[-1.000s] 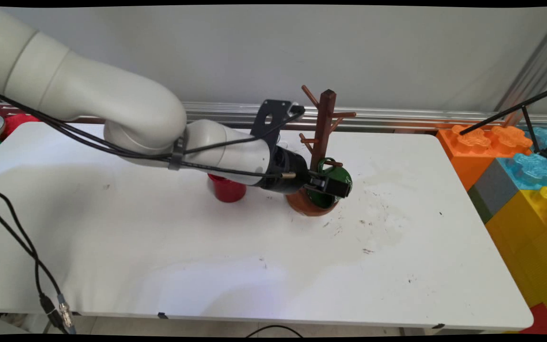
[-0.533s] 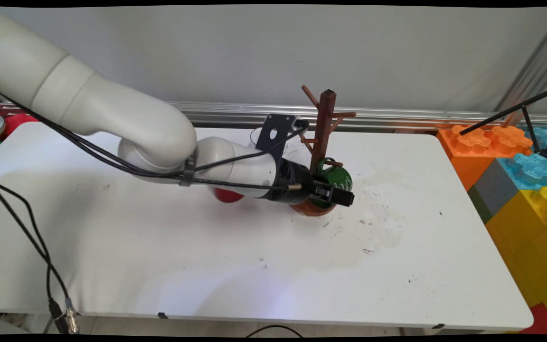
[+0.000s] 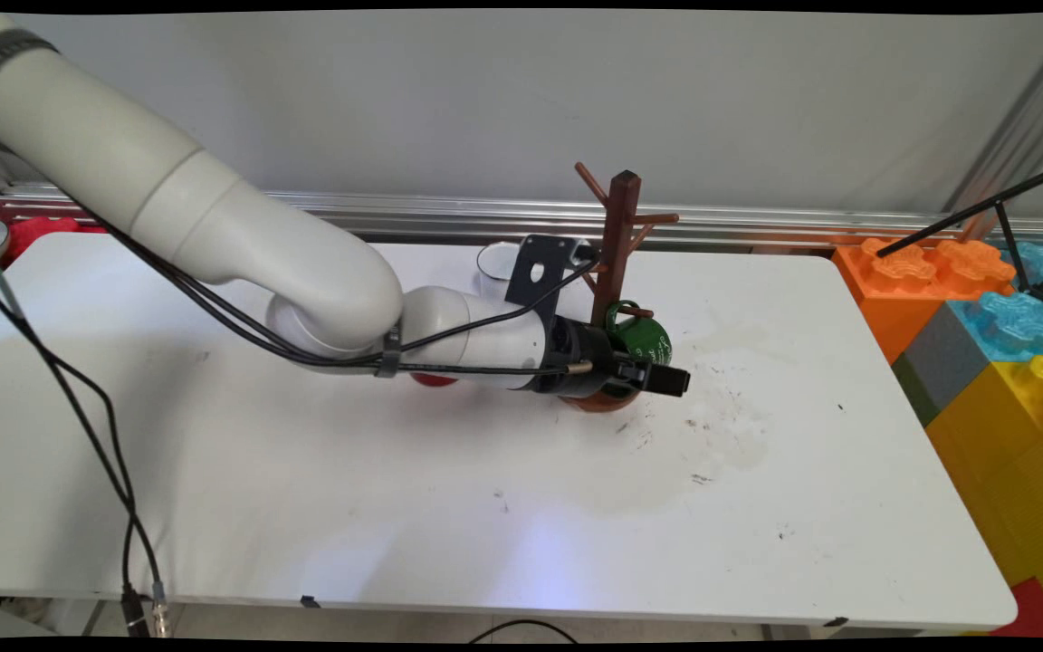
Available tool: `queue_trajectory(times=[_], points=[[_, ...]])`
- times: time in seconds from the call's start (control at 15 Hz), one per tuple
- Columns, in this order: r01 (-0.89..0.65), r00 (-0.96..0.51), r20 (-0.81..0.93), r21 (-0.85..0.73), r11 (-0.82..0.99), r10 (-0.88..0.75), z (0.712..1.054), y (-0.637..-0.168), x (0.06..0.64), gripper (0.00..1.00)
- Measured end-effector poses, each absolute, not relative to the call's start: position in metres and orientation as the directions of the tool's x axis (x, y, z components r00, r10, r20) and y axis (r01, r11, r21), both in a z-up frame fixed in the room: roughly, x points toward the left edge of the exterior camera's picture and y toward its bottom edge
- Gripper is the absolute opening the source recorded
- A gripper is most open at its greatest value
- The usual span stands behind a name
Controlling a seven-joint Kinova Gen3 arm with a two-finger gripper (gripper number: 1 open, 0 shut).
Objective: Pick up the green mug from the rack
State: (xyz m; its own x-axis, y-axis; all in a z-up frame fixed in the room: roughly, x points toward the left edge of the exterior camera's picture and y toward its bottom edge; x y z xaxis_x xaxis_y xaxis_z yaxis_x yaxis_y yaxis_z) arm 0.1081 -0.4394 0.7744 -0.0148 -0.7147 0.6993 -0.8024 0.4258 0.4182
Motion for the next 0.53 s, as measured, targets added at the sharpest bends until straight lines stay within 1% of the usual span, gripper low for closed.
queue_trajectory(times=[0.53], points=[[-0.800, 0.008, 0.724, 0.419, 0.430, -0.690, 0.750, -0.453, 0.102, 1.00]])
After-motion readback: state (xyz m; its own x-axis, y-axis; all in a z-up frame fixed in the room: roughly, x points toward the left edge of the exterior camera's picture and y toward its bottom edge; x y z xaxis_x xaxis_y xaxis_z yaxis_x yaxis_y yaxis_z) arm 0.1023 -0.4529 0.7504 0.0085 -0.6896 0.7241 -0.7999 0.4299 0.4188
